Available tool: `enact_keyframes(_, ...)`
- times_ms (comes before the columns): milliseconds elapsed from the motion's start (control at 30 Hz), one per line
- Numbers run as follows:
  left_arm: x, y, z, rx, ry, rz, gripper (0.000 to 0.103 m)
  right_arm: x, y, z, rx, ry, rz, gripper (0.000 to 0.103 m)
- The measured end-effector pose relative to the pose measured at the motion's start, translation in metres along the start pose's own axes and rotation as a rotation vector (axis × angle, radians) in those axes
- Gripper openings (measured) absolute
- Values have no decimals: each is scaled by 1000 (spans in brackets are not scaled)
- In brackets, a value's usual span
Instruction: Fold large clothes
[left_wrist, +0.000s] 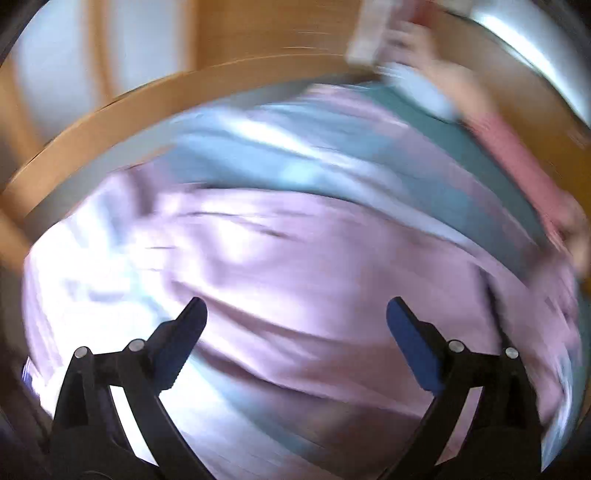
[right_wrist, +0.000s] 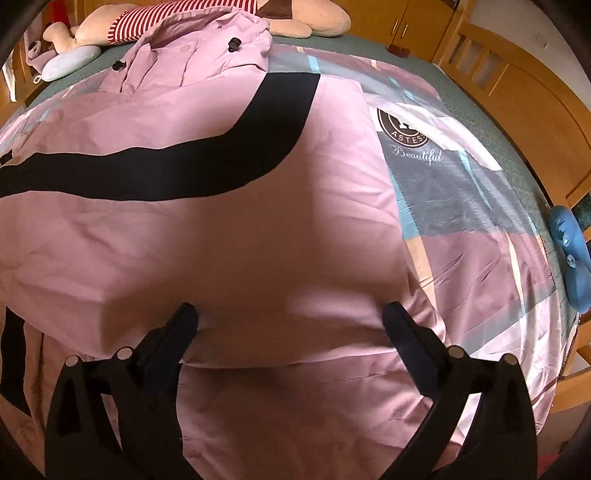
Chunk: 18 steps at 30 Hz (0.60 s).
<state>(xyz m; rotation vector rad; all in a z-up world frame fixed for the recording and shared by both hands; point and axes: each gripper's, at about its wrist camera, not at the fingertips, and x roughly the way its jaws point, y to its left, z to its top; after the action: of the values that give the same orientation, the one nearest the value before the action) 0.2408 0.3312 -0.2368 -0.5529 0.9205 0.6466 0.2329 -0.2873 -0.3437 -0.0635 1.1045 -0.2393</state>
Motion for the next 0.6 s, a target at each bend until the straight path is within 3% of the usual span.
enact_keyframes(133, 32, 41, 17, -56, -4, 57, 99, 1, 4, -2, -6, -3, -18, 102)
enact_keyframes(333, 81, 56, 21, -11, 104, 100, 99, 2, 7, -2, -13, -8, -36, 102)
enact_keyframes(467, 94, 59, 18, -47, 112, 93, 97, 3, 7, -2, -15, -11, -41, 102)
enact_keyframes(533, 94, 59, 19, -73, 103, 83, 74, 3, 7, -2, -14, -11, -40, 102)
enact_keyframes(600, 88, 57, 21, -66, 86, 24, 30, 3, 7, -2, -13, -11, -39, 102)
